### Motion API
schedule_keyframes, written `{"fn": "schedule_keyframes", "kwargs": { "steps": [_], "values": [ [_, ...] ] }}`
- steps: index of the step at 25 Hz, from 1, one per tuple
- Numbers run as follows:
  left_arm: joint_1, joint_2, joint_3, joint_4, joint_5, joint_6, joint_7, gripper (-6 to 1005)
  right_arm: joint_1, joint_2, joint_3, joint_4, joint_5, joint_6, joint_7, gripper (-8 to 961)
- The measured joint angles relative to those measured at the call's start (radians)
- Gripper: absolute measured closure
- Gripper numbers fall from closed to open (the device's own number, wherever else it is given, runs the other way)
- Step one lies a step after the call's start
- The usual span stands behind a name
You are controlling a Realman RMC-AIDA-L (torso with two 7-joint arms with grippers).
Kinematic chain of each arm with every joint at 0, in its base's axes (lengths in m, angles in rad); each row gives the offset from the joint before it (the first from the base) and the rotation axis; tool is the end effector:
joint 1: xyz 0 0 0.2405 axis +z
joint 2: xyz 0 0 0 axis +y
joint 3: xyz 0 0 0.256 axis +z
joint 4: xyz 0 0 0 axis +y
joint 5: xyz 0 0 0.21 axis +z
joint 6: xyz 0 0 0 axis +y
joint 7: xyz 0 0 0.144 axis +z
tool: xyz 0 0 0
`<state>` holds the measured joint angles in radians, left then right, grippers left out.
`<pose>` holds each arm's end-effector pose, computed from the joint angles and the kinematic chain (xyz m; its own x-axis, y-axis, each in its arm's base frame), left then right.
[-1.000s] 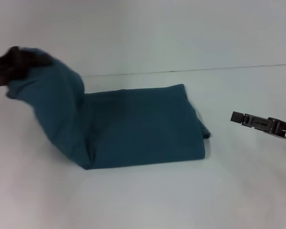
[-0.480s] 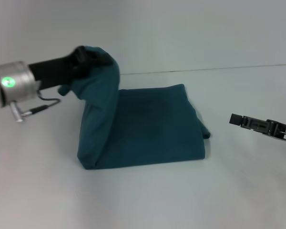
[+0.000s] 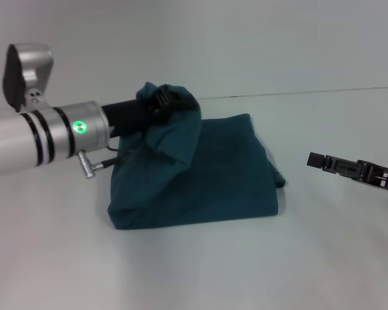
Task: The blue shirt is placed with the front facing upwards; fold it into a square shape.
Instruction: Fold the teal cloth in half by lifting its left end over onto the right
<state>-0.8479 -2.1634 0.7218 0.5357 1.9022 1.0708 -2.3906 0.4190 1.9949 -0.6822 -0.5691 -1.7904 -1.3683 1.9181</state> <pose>-0.1639 0.4283 -0.0470 0.0355 0.8148 0.5787 0.9310 -0.2375 0.2772 0.3220 0.3314 0.0392 0.2269 -0.6825 -0.6948 -0.9284 -0.3671 0.0574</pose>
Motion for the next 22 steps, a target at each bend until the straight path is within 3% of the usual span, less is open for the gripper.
{"fn": "schedule_keyframes", "kwargs": {
  "steps": [16, 22],
  "values": [
    [-0.073, -0.006, 0.038, -0.154, -0.049, -0.127, 0.07, 862, 0.004, -0.001, 0.0, 0.0, 0.0, 0.0, 0.0, 117],
    [-0.07, -0.005, 0.051, -0.134, -0.095, -0.037, 0.125, 652, 0.005, -0.005, 0.001, 0.013, 0.0, 0.0, 0.0, 117]
  ]
}}
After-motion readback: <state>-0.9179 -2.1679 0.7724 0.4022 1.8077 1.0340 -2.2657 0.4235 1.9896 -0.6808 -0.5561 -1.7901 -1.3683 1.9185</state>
